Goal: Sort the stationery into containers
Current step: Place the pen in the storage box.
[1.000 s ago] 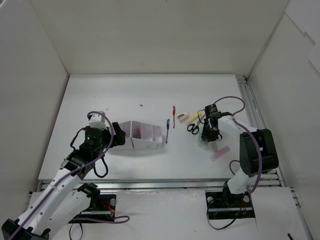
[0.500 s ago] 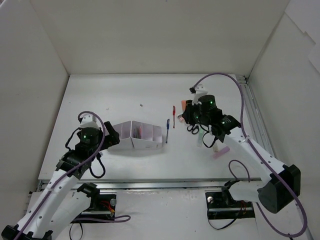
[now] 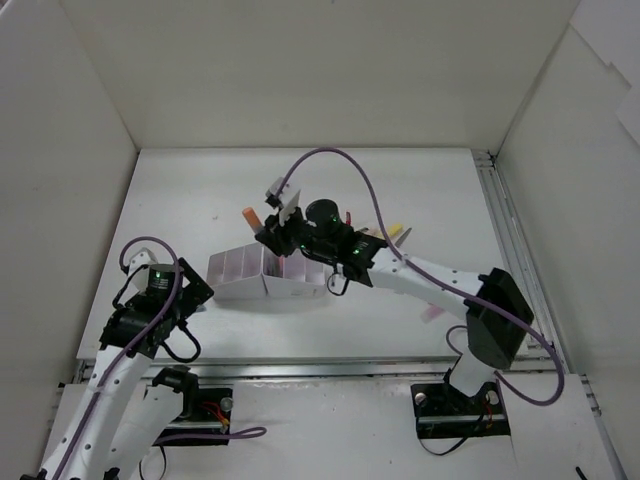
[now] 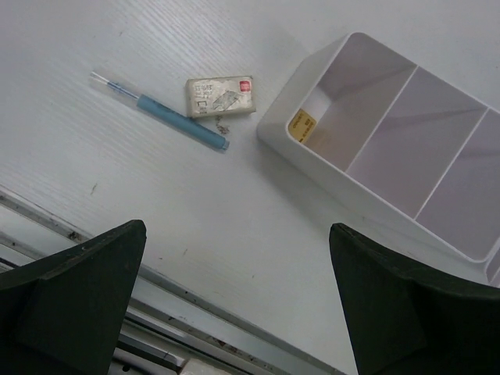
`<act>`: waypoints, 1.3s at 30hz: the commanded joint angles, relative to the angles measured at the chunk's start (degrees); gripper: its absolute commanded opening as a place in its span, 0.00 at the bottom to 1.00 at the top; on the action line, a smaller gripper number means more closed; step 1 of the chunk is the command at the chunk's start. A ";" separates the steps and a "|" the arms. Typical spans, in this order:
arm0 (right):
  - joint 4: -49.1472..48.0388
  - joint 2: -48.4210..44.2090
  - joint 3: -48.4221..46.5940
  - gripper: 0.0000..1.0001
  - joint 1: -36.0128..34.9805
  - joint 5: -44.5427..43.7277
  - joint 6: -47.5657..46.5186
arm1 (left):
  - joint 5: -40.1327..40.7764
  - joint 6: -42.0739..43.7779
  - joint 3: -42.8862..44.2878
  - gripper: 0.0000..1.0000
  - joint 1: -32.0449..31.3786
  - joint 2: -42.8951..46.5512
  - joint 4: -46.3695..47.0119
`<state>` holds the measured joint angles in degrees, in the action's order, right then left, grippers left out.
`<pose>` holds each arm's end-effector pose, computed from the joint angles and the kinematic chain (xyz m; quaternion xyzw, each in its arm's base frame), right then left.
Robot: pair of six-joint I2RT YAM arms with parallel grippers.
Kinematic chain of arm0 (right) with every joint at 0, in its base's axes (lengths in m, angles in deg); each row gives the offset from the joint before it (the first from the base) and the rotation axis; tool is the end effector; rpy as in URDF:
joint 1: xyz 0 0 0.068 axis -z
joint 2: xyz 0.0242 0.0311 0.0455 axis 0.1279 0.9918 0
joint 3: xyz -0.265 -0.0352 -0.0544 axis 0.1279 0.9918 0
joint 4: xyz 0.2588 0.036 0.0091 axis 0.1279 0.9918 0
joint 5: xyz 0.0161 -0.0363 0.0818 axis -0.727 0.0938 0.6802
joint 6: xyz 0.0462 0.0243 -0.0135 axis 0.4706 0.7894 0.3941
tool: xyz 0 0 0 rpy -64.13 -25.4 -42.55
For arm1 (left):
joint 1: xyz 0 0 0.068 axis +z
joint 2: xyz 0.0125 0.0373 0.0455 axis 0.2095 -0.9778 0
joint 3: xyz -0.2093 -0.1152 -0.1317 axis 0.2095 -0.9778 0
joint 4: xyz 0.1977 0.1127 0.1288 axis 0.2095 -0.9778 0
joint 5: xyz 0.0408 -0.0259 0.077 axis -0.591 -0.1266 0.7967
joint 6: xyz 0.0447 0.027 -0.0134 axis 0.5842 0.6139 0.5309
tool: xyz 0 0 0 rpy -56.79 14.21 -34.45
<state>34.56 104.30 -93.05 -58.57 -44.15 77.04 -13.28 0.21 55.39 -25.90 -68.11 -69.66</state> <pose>0.2371 0.3082 0.3396 -0.3672 0.5949 0.3879 0.6007 0.1273 -0.0216 0.2777 -0.3552 0.8462 -0.1055 0.3829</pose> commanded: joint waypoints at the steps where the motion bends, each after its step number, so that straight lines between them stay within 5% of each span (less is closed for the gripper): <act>1: -11.67 4.53 -5.95 0.00 -1.77 3.11 -4.11 | -1.55 -2.53 -0.31 1.00 2.28 -0.21 -2.54; 12: -16.24 15.70 -9.22 0.00 -2.04 6.28 0.09 | -1.74 -4.90 -1.81 0.99 5.28 1.37 -4.20; 24: -18.53 12.45 -1.57 0.04 -2.74 5.84 0.19 | -0.41 -8.77 -2.42 0.99 6.86 1.72 -5.87; 39: -18.53 9.64 -0.34 0.41 -2.57 8.91 -0.51 | 0.82 -13.17 -4.18 1.00 6.86 0.75 -7.28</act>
<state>21.73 119.71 -92.79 -61.06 -37.00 77.00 -14.29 -11.22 50.63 -19.47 -66.29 -76.43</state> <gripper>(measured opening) 0.409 0.996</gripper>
